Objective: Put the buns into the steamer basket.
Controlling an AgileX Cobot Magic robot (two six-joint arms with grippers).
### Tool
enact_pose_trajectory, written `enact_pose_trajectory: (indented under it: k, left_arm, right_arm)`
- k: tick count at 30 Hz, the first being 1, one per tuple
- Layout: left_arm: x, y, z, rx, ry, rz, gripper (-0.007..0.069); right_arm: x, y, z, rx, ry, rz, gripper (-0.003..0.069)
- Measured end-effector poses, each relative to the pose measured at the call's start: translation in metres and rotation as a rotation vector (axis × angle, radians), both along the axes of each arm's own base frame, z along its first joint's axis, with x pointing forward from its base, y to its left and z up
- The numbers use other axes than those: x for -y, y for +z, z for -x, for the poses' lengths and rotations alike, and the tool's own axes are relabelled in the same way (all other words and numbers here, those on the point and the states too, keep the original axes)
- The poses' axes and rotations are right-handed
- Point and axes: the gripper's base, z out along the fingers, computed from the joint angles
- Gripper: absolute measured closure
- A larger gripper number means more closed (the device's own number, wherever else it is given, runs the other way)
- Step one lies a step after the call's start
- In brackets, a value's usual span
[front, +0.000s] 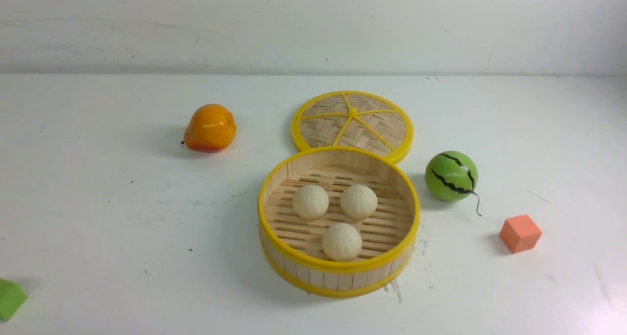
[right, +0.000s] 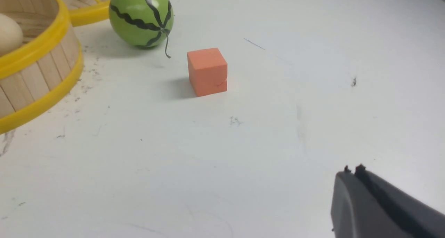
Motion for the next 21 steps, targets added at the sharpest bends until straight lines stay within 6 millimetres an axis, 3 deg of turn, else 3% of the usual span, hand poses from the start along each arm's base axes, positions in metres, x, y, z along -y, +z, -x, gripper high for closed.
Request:
enact_pose_trajectory:
  k: [21]
  left_arm:
    - [-0.001,0.0,-0.0008,0.011,0.005,-0.014,0.0513]
  right_arm:
    - [0.0,0.0,0.0,0.0,0.0,0.0,0.0669]
